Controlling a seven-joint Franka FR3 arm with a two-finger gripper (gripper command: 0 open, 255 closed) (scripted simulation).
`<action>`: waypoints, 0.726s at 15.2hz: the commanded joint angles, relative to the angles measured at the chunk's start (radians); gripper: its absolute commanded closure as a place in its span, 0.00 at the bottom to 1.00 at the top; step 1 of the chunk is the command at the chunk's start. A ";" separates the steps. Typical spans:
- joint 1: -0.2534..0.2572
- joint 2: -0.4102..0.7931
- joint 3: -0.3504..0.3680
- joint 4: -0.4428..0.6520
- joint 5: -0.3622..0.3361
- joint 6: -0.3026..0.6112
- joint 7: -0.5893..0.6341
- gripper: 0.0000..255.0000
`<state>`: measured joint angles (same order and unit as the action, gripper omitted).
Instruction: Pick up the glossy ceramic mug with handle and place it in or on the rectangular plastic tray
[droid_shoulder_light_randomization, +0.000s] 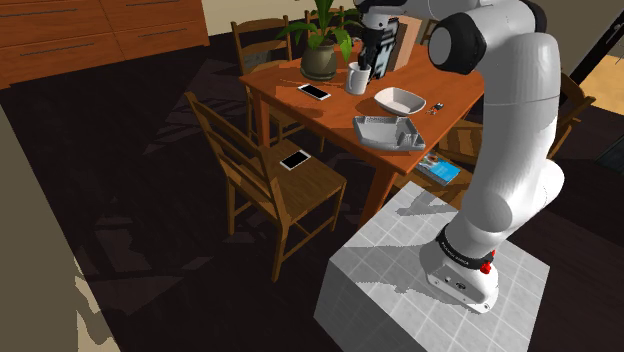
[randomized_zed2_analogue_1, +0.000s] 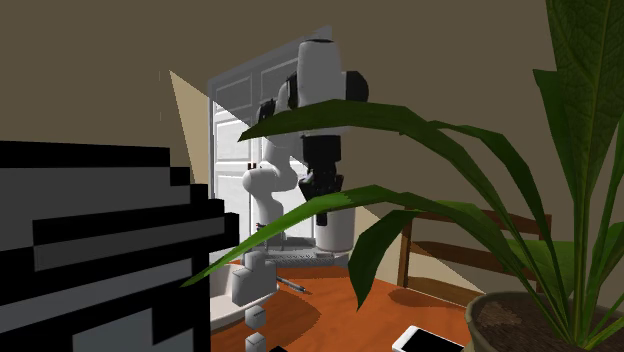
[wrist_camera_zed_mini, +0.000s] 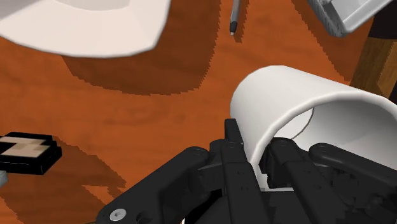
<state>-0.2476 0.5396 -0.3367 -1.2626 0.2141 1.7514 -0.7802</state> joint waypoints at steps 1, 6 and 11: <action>-0.003 -0.001 -0.001 0.027 -0.001 -0.028 0.002 1.00; -0.013 0.006 -0.001 0.107 -0.001 -0.100 0.008 1.00; -0.025 0.021 -0.001 0.192 0.002 -0.169 0.014 1.00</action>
<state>-0.2716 0.5606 -0.3372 -1.0813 0.2165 1.5932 -0.7675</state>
